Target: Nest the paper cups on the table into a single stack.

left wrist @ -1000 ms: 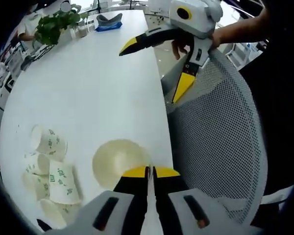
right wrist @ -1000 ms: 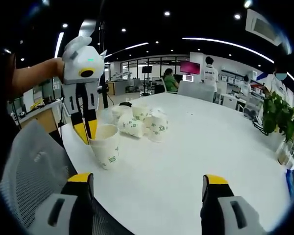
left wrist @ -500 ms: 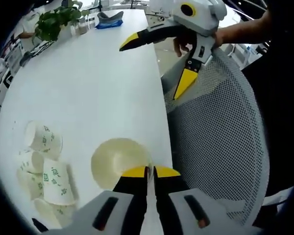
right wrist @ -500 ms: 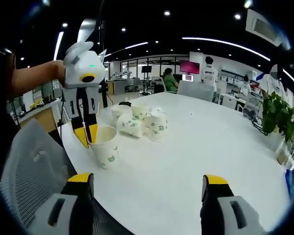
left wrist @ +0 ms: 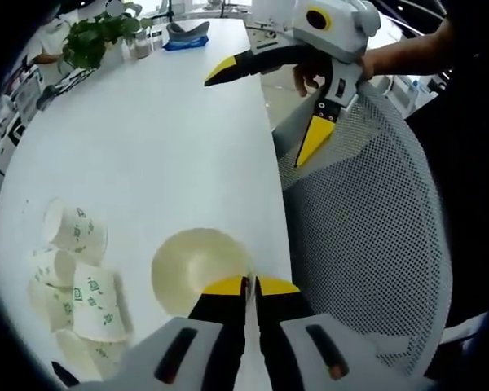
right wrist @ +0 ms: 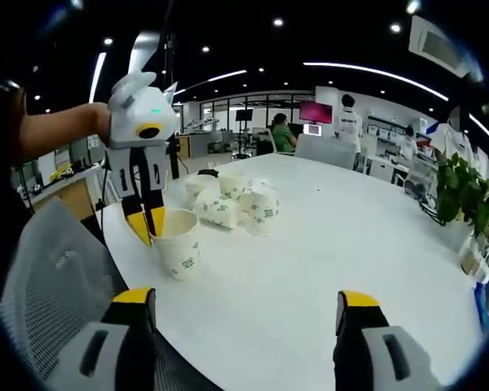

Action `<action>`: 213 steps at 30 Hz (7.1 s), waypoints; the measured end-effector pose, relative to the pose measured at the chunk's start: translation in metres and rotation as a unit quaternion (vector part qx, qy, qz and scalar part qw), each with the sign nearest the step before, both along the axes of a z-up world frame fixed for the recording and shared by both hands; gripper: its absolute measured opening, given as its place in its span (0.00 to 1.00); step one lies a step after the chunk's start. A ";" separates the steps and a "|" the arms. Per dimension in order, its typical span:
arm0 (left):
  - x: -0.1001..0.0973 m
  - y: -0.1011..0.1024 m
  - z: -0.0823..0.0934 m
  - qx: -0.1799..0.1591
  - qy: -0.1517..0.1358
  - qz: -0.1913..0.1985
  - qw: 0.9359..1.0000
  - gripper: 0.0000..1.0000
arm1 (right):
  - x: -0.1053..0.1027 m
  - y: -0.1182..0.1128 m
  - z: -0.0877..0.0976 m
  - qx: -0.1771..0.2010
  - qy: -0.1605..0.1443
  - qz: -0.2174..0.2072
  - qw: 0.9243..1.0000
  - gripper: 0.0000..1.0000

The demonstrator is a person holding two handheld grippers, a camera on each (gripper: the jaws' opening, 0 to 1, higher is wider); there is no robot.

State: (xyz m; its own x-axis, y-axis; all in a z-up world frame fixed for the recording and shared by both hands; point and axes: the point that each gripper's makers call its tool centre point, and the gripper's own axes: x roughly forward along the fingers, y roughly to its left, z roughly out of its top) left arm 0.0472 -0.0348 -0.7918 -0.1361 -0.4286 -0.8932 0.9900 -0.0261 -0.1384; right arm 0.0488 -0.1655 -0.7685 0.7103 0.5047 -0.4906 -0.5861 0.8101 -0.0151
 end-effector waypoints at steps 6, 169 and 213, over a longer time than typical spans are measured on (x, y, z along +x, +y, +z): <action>0.004 -0.001 0.000 -0.001 -0.001 0.009 1.000 0.01 | -0.001 0.001 0.000 0.000 0.001 0.001 1.000 0.92; 0.099 0.095 0.092 -0.130 -0.143 0.211 0.958 0.00 | -0.001 0.004 0.001 0.003 -0.001 0.008 1.000 0.99; 0.025 0.008 0.102 -0.152 -0.106 0.077 0.980 0.00 | -0.001 0.005 0.001 0.002 0.001 0.010 1.000 0.98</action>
